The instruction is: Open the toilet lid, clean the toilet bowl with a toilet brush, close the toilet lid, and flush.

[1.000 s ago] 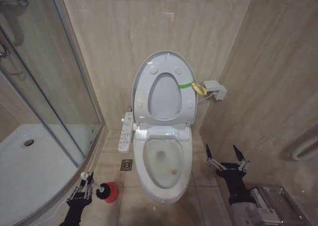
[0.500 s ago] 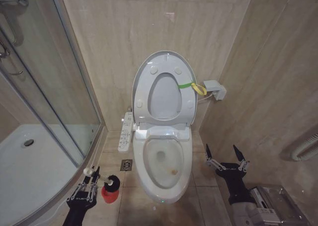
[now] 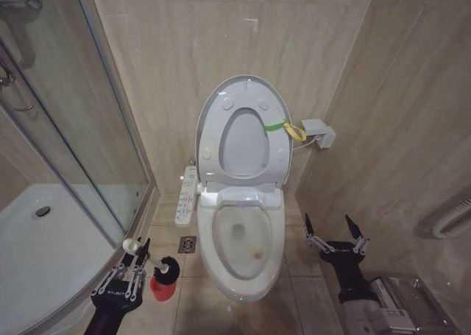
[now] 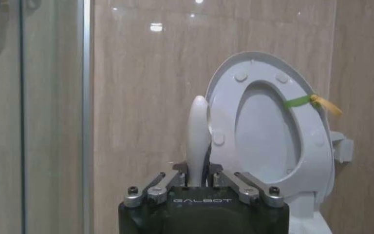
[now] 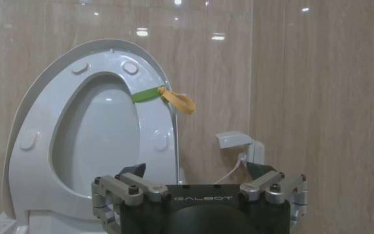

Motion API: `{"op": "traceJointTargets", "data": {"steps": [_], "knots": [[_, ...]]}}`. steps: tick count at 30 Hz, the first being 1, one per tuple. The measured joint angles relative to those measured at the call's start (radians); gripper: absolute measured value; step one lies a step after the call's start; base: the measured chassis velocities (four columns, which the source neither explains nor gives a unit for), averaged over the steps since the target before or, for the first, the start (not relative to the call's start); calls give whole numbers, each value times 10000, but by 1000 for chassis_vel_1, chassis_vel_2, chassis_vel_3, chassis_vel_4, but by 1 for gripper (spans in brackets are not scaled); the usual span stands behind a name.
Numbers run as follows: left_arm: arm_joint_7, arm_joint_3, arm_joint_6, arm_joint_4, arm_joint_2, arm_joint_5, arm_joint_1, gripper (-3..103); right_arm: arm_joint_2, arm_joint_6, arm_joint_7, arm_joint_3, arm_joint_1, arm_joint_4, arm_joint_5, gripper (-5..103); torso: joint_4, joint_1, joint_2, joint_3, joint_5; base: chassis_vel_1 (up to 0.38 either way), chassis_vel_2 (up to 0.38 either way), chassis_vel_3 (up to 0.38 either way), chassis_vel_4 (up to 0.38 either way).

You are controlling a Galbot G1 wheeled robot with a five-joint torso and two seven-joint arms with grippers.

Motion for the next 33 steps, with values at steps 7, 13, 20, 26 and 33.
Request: {"op": "traceJointTargets", "data": {"steps": [7,13,20,26,33], "knots": [[566,-285,266,13,601,-860,-1061,19,-1,0,0,0,0,0,0,100,1,0,0,0,-1,0,0,0,0],[1237,-487,495,413,1639,-1725,-2357,19,0,0,1,1,0,0,0,100,0,0,0,2,-2,0,0,0,0],[1866,-424,540,1286,2772,-2581,-3486,19,0,0,0,1,0,0,0,100,-1,0,0,1,-2,0,0,0,0],[2320,5,402,2522,3672,-3197,-4866,19,0,0,0,1,0,0,0,100,0,1,0,2,-3,0,0,0,0],[2965,621,320,3624,4454,-3929,-6641,19,0,0,0,0,0,0,0,100,1,1,0,1,0,0,0,0,0]]}}
